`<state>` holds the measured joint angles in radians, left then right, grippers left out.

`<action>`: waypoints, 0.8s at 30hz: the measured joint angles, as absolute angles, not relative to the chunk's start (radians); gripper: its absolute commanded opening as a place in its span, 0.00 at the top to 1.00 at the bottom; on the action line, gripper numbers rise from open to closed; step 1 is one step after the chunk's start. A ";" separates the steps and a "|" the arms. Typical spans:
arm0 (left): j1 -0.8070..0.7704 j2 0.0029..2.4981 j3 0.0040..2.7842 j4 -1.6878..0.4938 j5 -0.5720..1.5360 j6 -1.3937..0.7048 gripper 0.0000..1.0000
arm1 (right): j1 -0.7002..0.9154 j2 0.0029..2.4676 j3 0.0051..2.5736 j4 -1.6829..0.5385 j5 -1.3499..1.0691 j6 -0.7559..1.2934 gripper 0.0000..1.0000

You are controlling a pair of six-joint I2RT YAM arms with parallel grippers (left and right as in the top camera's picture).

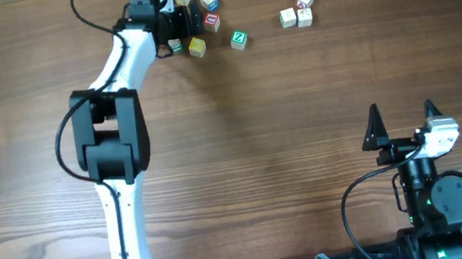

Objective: Form a horizontal line
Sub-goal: 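Reach the left gripper forward to the white bird-drawing block, then grasp the white bird block with the left gripper and lift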

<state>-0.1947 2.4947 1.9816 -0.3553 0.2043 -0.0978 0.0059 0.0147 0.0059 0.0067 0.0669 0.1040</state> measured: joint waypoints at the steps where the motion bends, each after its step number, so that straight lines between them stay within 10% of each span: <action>1: -0.196 2.495 1.982 -0.350 0.181 -0.106 0.00 | 0.006 0.015 0.006 0.007 0.067 0.104 0.00; 24: -0.197 2.495 1.982 -0.337 0.075 -0.140 0.63 | 0.006 0.015 0.006 0.007 0.067 0.104 0.00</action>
<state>-0.1974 2.4947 1.9816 -0.3367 0.0753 -0.1402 0.0059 0.0147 0.0063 0.0067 0.0669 0.1040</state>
